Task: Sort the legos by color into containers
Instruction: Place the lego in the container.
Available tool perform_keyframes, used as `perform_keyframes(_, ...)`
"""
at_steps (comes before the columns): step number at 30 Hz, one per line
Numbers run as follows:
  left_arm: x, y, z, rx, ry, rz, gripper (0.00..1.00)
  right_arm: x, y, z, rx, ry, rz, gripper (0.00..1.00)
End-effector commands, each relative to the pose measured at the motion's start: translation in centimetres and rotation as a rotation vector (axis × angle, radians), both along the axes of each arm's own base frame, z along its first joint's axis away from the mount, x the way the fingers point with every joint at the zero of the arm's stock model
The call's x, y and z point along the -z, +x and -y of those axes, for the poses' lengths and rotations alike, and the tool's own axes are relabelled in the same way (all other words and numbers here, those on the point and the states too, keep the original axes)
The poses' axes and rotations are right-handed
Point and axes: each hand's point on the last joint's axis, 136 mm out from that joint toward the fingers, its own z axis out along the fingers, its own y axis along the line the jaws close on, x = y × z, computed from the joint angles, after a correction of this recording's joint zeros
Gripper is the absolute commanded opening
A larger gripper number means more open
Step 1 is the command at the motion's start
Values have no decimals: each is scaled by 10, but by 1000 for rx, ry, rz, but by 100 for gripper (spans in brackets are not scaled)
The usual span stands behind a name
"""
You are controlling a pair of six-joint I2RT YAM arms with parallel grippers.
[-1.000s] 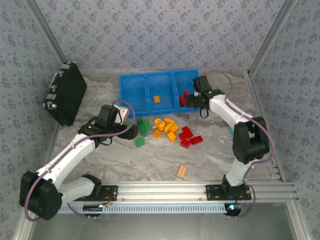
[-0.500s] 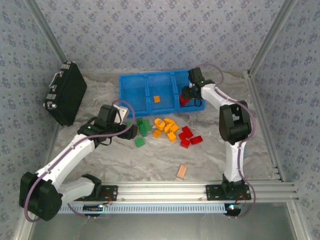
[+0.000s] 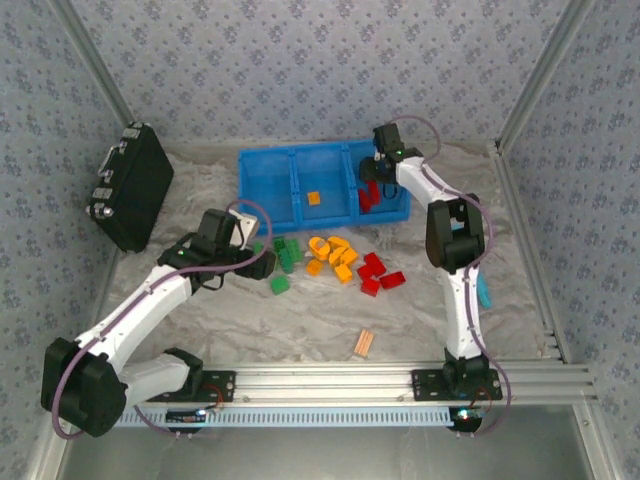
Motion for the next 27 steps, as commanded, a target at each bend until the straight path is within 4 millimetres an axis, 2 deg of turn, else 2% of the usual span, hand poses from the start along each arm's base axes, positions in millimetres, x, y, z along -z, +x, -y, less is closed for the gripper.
perform_keyframes(1,-11,7,-2,-1,17,27,100,4,6,2,10,7,-15,61)
perform_keyframes(7,-11,8,-3,-4,22,25,100,5,9,1,5,15,-14,66)
perform_keyframes(14,-13,8,-3,-7,15,30,100,-11,6,-1,-9,16,8,77)
perform_keyframes(19,-18,5,-4,-9,4,42,100,-29,4,-5,-17,21,38,78)
perform_keyframes(23,-21,1,-6,-13,1,58,100,-32,4,-5,-10,29,42,77)
perform_keyframes(27,-23,-2,-7,-6,-3,63,100,-32,3,-10,-26,40,39,82)
